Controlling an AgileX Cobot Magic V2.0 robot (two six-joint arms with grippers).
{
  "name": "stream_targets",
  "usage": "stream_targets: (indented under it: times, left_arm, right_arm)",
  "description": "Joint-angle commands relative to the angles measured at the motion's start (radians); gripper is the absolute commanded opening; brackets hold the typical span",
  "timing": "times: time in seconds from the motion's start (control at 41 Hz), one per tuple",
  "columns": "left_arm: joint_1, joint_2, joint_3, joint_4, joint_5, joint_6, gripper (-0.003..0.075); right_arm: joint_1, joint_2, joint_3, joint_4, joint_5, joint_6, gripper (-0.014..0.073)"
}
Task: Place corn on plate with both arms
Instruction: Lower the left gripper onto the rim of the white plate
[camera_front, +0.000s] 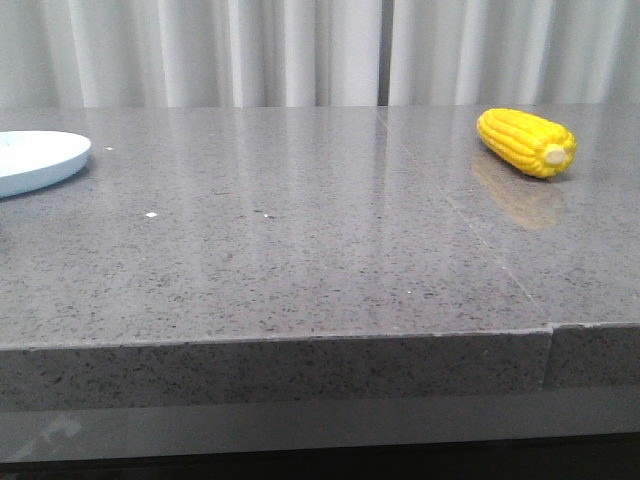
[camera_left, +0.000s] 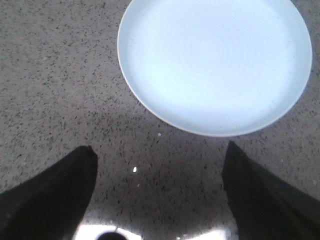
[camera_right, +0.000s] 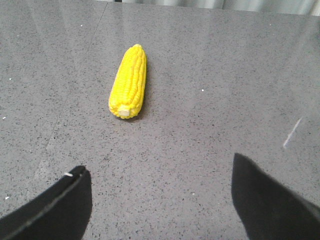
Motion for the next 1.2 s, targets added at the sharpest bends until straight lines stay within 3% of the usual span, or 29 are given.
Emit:
stream_targets:
  times: [0.0,0.415,0.757,0.855,1.05,1.172]
  left_arm:
    - [0.048,0.071,-0.087,-0.144,-0.059,0.095,0.0512]
    - [0.065,0.381,-0.296,-0.154,-0.083,0.104,0.0512]
    - [0.065,0.487,-0.349,-0.149,-0.1,0.104,0.0507]
    - [0.065,0.489,-0.349,-0.149,-0.1,0.104,0.0427]
    - [0.065,0.489,-0.349,-0.149,-0.084,0.104,0.0147]
    - [0.065,0.489,-0.349,-0.148,-0.075,0.104,0.0016]
  right_arm:
    - [-0.006,0.008,-0.034,-0.013,-0.081,-0.01,0.0597]
    - [-0.006,0.008,-0.034,-0.013,-0.081,-0.01,0.0597]
    - [-0.006,0.008,-0.034,-0.013,-0.081,-0.01,0.0597]
    - [-0.006,0.008,-0.034,-0.013,-0.081,-0.01,0.0597]
    - [-0.006,0.008,-0.034,-0.013,-0.081,-0.01,0.0597]
    - [-0.006,0.008,-0.034,-0.013,-0.081,-0.01,0.0597]
